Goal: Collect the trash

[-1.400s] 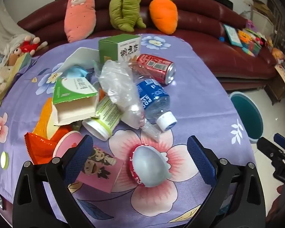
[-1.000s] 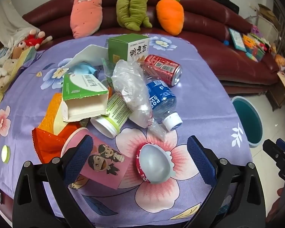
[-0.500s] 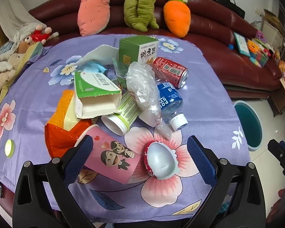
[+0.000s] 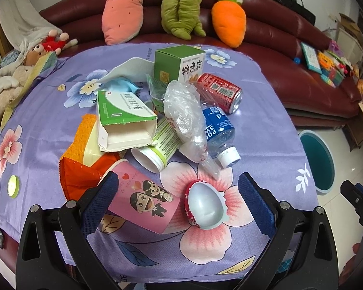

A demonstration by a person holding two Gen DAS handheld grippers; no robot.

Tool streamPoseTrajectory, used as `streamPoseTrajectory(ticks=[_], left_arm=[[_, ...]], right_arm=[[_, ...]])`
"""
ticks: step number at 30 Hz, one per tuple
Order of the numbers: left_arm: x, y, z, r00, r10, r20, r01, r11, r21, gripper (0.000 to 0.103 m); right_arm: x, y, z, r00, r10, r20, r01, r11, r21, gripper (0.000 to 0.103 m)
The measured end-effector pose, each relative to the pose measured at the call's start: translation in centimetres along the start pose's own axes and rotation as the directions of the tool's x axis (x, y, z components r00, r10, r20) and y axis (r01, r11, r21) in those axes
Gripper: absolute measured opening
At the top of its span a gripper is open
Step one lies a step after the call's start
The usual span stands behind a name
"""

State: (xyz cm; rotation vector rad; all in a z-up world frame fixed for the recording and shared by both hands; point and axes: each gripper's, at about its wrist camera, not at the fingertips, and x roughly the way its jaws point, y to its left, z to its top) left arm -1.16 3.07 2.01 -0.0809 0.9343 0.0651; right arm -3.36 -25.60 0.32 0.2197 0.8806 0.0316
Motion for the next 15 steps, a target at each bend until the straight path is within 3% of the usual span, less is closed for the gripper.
streamPoseTrajectory(ticks=[15], left_arm=[[0.8, 0.2, -0.2, 1.000, -0.008, -0.004, 0.007, 1.000, -0.029, 0.099]], right_arm=[[1.8, 0.7, -0.2, 1.000, -0.005, -0.026, 0.004, 1.000, -0.019, 0.097]])
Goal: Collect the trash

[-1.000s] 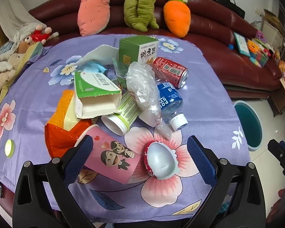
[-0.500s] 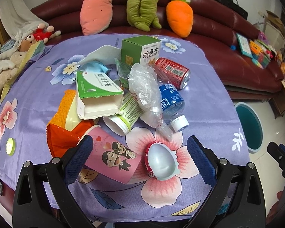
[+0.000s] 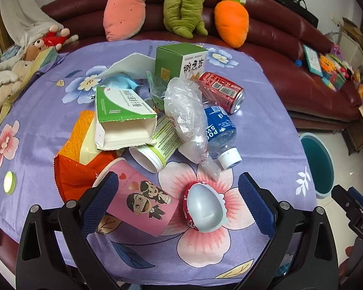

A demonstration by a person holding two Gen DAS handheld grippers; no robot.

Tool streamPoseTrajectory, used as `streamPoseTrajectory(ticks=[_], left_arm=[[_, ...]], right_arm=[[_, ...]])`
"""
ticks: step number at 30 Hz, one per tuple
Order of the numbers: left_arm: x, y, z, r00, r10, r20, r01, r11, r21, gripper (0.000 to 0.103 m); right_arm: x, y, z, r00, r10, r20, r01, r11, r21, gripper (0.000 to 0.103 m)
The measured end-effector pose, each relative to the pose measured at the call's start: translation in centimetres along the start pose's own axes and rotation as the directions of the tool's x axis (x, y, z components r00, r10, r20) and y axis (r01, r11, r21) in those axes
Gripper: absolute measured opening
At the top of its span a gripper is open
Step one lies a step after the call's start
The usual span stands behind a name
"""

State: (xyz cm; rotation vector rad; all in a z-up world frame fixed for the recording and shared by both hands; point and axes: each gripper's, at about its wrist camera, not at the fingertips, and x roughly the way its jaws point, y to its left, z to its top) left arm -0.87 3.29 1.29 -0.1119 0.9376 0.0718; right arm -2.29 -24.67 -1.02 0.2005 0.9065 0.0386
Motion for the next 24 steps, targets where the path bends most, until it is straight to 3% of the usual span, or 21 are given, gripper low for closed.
streamPoseTrajectory(ticks=[20, 24], left_arm=[[-0.9, 1.7, 0.2, 1.000, 0.026, -0.004, -0.026, 0.998, -0.054, 0.099], [-1.5, 3.3, 0.5, 0.999, 0.032, -0.024, -0.034, 0.993, -0.109, 0.099]], right_arm=[[0.2, 1.1, 0.0, 1.000, 0.029, 0.001, -0.029, 0.999, -0.041, 0.097], [0.0, 1.4, 0.3, 0.999, 0.051, 0.007, -0.050, 0.997, -0.060, 0.097]])
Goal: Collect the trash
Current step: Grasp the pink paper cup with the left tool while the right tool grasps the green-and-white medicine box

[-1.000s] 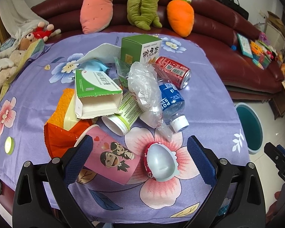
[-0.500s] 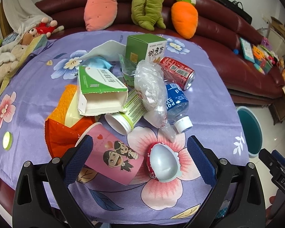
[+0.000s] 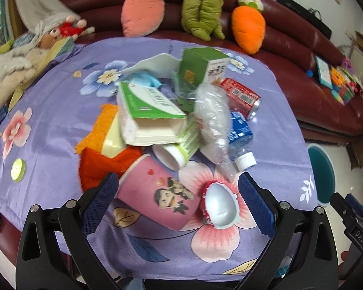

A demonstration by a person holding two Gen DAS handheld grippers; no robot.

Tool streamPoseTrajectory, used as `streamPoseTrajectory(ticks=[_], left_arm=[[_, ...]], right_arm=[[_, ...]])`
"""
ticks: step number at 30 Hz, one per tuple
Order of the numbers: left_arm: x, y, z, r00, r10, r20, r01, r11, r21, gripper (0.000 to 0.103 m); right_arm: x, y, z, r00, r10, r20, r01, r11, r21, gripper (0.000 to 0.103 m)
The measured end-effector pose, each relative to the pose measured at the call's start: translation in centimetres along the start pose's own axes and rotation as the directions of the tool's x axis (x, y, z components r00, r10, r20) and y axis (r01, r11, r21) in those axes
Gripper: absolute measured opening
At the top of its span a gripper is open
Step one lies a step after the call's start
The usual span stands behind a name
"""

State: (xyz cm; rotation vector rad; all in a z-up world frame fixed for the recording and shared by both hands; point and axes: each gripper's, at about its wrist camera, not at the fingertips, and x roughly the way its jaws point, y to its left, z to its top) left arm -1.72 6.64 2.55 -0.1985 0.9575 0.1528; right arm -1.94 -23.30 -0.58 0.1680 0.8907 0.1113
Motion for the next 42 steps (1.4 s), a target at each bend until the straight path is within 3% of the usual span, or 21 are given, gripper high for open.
streamPoseTrajectory(ticks=[7, 12, 19, 26, 28, 31, 33, 39, 41, 42], left_arm=[[1.3, 4.0, -0.2, 0.994, 0.006, -0.113, -0.025, 0.985, -0.169, 0.099], [2.5, 4.5, -0.8, 0.988, -0.017, -0.154, -0.025, 0.965, -0.263, 0.099], [4.1, 3.7, -0.7, 0.990, -0.007, -0.138, -0.041, 0.940, -0.340, 0.099], [6.2, 3.5, -1.3, 0.987, -0.003, -0.160, -0.047, 0.952, -0.303, 0.098], [6.0, 3.8, -1.5, 0.989, 0.016, -0.148, -0.054, 0.965, -0.257, 0.084], [5.6, 4.7, -1.7, 0.991, 0.012, -0.131, -0.040, 0.977, -0.210, 0.082], [5.4, 5.7, -1.9, 0.992, -0.004, -0.125, -0.021, 0.980, -0.199, 0.074], [5.8, 7.2, -2.1, 0.991, -0.039, -0.124, 0.011, 0.977, -0.214, 0.084], [6.4, 7.4, -2.2, 0.988, -0.067, -0.140, 0.035, 0.974, -0.224, 0.083], [6.6, 7.3, -2.2, 0.987, -0.076, -0.145, 0.045, 0.977, -0.209, 0.075]], right_arm=[[0.5, -0.2, 0.0, 0.998, 0.059, 0.007, -0.059, 0.998, -0.006, 0.097], [1.6, -0.7, -0.1, 0.996, 0.087, -0.017, -0.087, 0.996, 0.007, 0.097], [2.6, -1.5, -0.2, 0.995, 0.086, -0.043, -0.086, 0.996, 0.017, 0.097], [3.5, -0.3, 0.0, 0.994, 0.078, -0.081, -0.079, 0.997, -0.011, 0.097], [3.7, 0.4, 0.0, 0.993, 0.073, -0.090, -0.076, 0.997, -0.029, 0.097], [3.9, 1.3, 0.0, 0.992, 0.070, -0.100, -0.075, 0.996, -0.045, 0.097], [4.1, 2.1, 0.1, 0.991, 0.070, -0.112, -0.077, 0.995, -0.058, 0.097], [4.6, 4.3, 0.1, 0.985, 0.081, -0.151, -0.096, 0.991, -0.095, 0.097], [4.5, 4.7, 0.2, 0.984, 0.083, -0.159, -0.099, 0.990, -0.098, 0.097], [4.4, 4.9, 0.3, 0.984, 0.080, -0.161, -0.097, 0.990, -0.101, 0.097]])
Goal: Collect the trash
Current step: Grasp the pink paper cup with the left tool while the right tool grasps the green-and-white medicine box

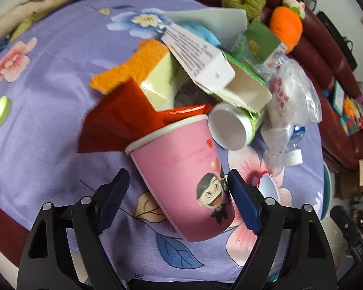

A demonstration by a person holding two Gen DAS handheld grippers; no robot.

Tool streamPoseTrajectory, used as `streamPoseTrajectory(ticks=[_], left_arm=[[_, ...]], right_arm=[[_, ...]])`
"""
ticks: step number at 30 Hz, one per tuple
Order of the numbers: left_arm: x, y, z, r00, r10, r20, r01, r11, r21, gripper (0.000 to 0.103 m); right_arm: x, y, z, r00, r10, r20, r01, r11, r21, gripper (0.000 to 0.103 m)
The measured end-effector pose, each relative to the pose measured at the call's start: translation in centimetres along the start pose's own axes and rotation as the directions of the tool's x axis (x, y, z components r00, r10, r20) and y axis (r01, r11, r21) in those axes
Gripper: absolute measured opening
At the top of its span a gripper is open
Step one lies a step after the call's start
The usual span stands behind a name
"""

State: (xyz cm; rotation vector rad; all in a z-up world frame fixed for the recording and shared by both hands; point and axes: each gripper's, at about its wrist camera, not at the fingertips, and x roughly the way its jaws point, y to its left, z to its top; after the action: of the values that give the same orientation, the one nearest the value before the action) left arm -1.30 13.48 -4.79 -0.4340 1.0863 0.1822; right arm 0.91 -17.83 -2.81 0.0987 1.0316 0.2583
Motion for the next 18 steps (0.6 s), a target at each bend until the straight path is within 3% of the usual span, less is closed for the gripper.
streamPoseTrajectory(ticks=[3, 10, 18], left_arm=[[-0.7, -0.9, -0.2, 1.000, -0.006, 0.011, 0.005, 0.996, 0.085, 0.069], [-3.9, 0.2, 0.2, 0.991, -0.130, 0.042, 0.122, 0.981, 0.148, 0.066], [-9.3, 3.9, 2.4, 0.965, -0.208, 0.160, 0.192, 0.975, 0.110, 0.065]], right_arm=[[-0.5, 0.6, 0.4, 1.000, -0.011, -0.002, 0.011, 1.000, -0.012, 0.097], [-2.1, 4.0, 3.3, 0.999, 0.041, -0.004, -0.041, 0.996, -0.085, 0.097], [-2.9, 10.9, 7.9, 0.989, 0.144, -0.041, -0.150, 0.971, -0.189, 0.097]])
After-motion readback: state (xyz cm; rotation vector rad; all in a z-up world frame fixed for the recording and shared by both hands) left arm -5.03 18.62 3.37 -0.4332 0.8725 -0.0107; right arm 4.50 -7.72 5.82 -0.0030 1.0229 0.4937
